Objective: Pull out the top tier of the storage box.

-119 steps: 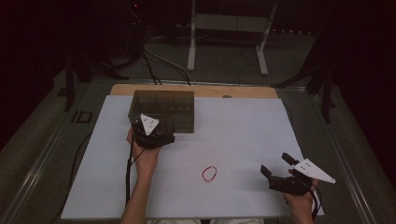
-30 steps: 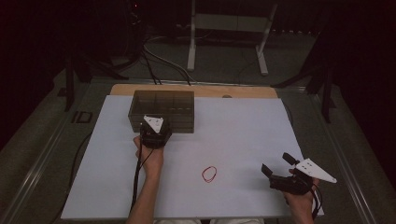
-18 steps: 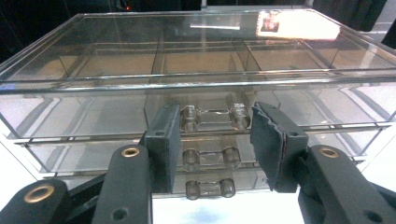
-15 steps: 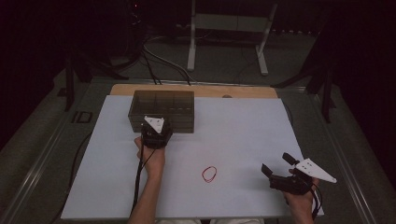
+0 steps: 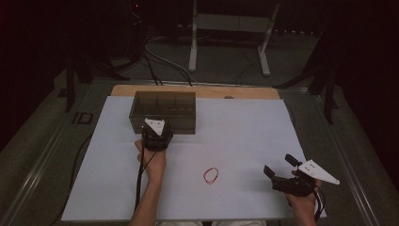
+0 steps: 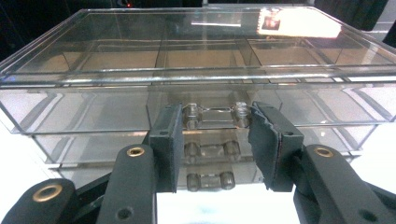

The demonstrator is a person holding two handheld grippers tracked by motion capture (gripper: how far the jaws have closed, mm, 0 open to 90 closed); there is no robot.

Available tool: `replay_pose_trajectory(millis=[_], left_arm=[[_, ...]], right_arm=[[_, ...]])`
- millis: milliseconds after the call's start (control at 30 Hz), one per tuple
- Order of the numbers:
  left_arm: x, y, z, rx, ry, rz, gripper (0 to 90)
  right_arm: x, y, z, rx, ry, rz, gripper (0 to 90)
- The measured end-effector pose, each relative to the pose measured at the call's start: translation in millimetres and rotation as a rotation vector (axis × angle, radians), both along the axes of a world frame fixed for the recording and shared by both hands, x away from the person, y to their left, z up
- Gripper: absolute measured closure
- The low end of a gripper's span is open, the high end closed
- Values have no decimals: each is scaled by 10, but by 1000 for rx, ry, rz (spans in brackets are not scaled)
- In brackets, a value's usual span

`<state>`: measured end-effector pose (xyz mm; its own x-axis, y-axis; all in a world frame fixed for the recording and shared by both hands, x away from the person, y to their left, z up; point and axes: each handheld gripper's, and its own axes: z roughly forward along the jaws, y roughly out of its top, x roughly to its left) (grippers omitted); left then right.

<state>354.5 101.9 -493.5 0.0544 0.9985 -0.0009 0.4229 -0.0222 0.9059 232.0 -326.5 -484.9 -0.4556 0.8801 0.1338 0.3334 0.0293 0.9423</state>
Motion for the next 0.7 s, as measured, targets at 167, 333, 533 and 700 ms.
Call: replay_pose_trajectory(millis=[167, 333, 533, 700], left_arm=[[-99, 54, 4, -5, -25, -41, 514], [-127, 140, 54, -20, -37, -71, 211], [-140, 225, 86, -51, -27, -138, 39], [-146, 259, 127, -48, -30, -148, 29]], right_arm=[[-1, 2, -1, -1, 1, 1, 0], [-1, 11, -2, -3, 2, 2, 0], [0, 8, -3, -3, 2, 0, 0], [-1, 7, -3, -4, 2, 0, 0]])
